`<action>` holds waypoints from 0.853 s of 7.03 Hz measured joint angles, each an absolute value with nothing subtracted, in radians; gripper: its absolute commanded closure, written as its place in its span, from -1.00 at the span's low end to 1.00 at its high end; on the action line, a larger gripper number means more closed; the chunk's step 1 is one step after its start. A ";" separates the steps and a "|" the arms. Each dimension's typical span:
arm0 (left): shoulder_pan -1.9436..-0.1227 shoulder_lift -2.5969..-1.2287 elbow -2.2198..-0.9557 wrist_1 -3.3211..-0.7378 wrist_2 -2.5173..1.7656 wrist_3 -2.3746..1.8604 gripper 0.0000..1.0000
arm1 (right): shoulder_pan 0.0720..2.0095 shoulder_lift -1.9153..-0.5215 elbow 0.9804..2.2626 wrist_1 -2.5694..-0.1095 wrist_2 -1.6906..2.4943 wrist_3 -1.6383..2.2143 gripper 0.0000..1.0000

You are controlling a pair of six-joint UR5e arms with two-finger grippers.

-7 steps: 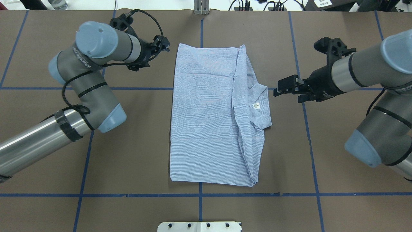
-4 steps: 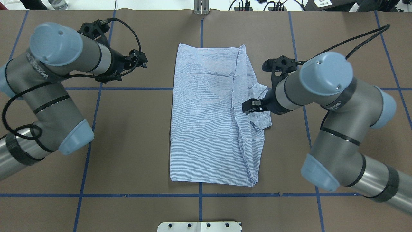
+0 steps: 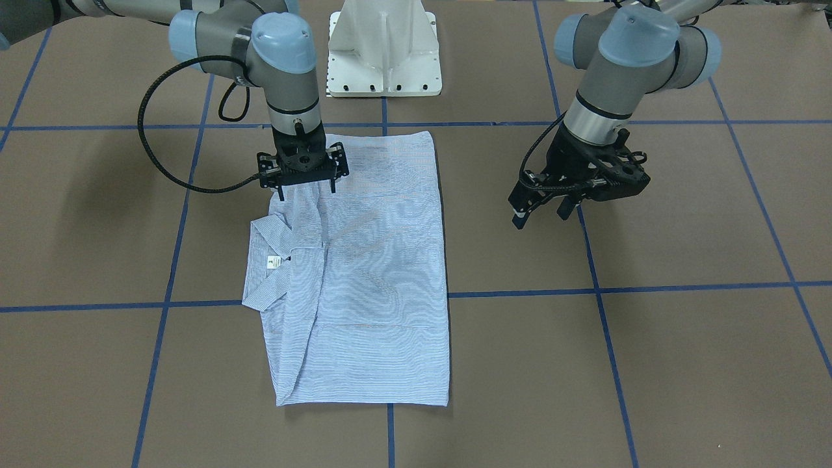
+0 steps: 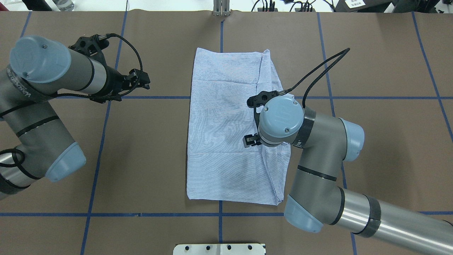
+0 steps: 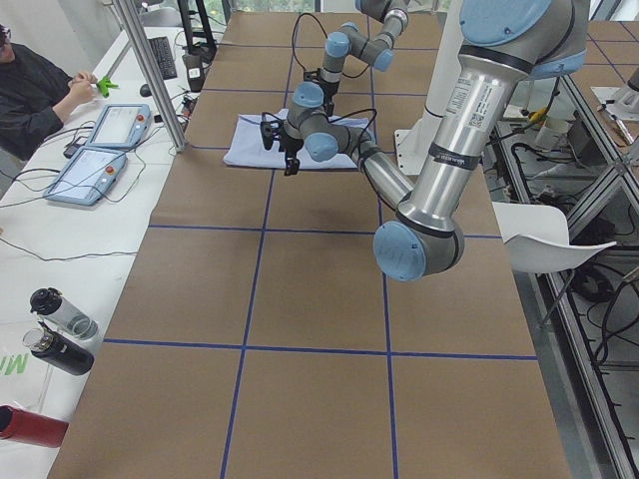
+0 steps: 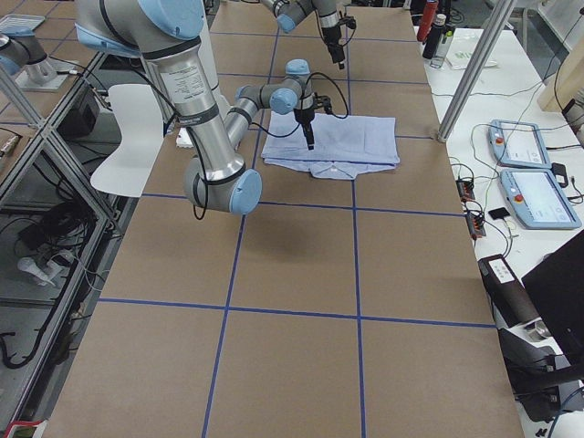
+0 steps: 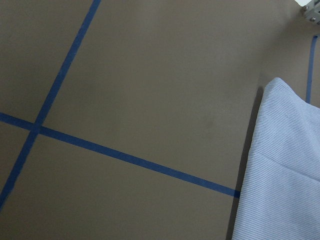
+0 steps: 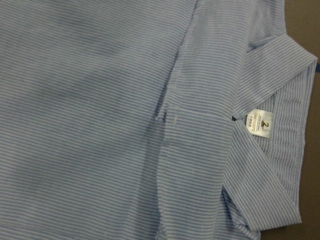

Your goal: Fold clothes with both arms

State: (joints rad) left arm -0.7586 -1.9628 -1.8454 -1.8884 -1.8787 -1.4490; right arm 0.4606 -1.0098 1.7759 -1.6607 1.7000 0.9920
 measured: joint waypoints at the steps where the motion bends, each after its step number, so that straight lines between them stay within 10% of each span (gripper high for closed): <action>1: -0.757 -1.963 -1.845 -1.890 -1.879 -1.449 -1.00 | 0.449 -1.010 1.755 -1.679 1.698 0.983 -1.00; 6: -0.753 -1.968 -1.844 -1.893 -1.879 -1.452 -1.00 | 0.435 -1.003 1.683 -1.705 1.701 0.957 -1.00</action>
State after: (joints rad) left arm -0.7533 -1.9678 -1.8439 -1.8929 -1.8791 -1.4521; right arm 0.4352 -1.0028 1.6827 -1.7047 1.7012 0.9572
